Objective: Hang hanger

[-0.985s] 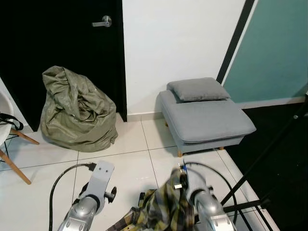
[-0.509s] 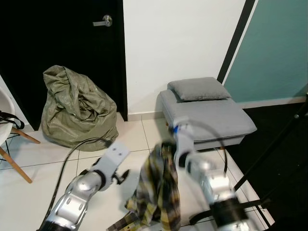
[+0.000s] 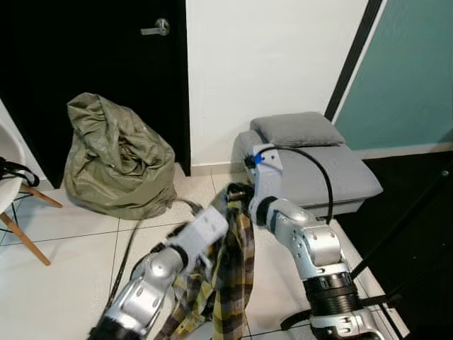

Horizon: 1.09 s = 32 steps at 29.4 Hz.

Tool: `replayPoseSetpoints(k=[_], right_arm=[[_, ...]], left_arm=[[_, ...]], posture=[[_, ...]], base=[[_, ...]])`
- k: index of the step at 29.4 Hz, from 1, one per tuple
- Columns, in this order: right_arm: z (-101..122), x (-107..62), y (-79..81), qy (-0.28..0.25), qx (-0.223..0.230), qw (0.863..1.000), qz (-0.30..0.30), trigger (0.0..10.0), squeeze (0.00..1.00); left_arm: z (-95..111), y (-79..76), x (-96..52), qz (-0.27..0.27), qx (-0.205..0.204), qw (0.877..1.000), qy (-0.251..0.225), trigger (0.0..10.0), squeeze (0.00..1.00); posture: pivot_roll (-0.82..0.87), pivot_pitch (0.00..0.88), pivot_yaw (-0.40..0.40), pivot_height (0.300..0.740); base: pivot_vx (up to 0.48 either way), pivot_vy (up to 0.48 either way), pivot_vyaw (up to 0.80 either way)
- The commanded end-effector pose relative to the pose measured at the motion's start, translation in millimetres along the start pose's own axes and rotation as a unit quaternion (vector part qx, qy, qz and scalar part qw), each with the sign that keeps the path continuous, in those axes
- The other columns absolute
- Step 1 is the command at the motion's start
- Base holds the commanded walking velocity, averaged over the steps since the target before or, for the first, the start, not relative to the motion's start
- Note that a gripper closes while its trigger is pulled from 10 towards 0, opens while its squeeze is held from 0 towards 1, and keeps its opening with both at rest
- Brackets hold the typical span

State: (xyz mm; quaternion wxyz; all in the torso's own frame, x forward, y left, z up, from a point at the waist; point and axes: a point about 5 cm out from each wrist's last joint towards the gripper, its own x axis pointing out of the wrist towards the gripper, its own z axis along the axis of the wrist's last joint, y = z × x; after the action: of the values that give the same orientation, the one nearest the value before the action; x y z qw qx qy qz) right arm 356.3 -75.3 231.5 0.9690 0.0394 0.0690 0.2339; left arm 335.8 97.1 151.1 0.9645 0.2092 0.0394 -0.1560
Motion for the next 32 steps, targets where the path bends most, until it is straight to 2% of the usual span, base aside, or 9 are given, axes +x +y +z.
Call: replayPoseSetpoints(k=[1,8,9,17,18,19,24,26,32], right_arm=[[13,-3.8,7.1,-0.018,0.024,1.0,0.01,10.0,0.0],[24,-7.3,22.6,-0.023,0.032,0.998,0.039,10.0,0.0],[24,-7.8,24.8,-0.02,0.035,0.998,0.047,10.0,0.0],[24,-9.7,26.8,-0.013,0.044,0.998,0.051,10.0,0.0],[23,-10.3,27.2,-0.01,0.044,0.998,0.052,10.0,0.0],[23,-11.0,27.5,-0.008,0.045,0.998,0.053,10.0,0.0],[25,-13.7,27.1,-0.007,0.045,0.997,0.056,10.0,0.0],[25,-13.7,27.1,-0.007,0.045,0.997,0.056,10.0,0.0],[34,-17.5,20.6,-0.017,0.049,0.997,0.052,10.0,0.0]], left_arm=[[-17,4.8,1.8,0.049,-0.046,0.997,0.031,10.0,0.0],[-29,8.9,6.9,0.094,-0.079,0.992,0.042,10.0,0.0],[-23,0.6,9.9,0.054,-0.109,0.992,0.014,10.0,1.0],[4,-24.8,17.2,-0.049,-0.141,0.987,-0.058,10.0,1.0],[8,-31.4,17.3,-0.082,-0.145,0.984,-0.07,10.0,0.24],[9,-34.1,18.2,-0.089,-0.127,0.985,-0.072,10.0,0.0],[0,-12.2,26.4,0.041,-0.057,0.997,-0.043,10.0,0.0],[0,-12.2,26.4,0.041,-0.057,0.997,-0.043,10.0,0.0],[-21,26.8,24.2,0.177,-0.022,0.984,0.01,10.0,0.0]], posture=[[-0.03,0.201,-0.031,0.74],[-0.04,0.192,-0.026,0.74],[-0.04,0.189,-0.023,0.74],[-0.04,0.177,-0.019,0.74],[-0.05,0.173,-0.019,0.74],[-0.05,0.17,-0.02,0.74],[-0.05,0.167,-0.02,0.74],[-0.05,0.167,-0.02,0.74],[-0.06,0.167,-0.016,0.74]], base=[[0.0,0.0,0.0],[0.0,0.0,0.0],[0.0,0.0,0.0],[0.0,0.0,0.0],[0.0,0.0,0.0],[0.0,0.0,0.0],[0.0,0.0,0.0],[0.0,0.0,0.0],[0.0,0.0,0.0]])
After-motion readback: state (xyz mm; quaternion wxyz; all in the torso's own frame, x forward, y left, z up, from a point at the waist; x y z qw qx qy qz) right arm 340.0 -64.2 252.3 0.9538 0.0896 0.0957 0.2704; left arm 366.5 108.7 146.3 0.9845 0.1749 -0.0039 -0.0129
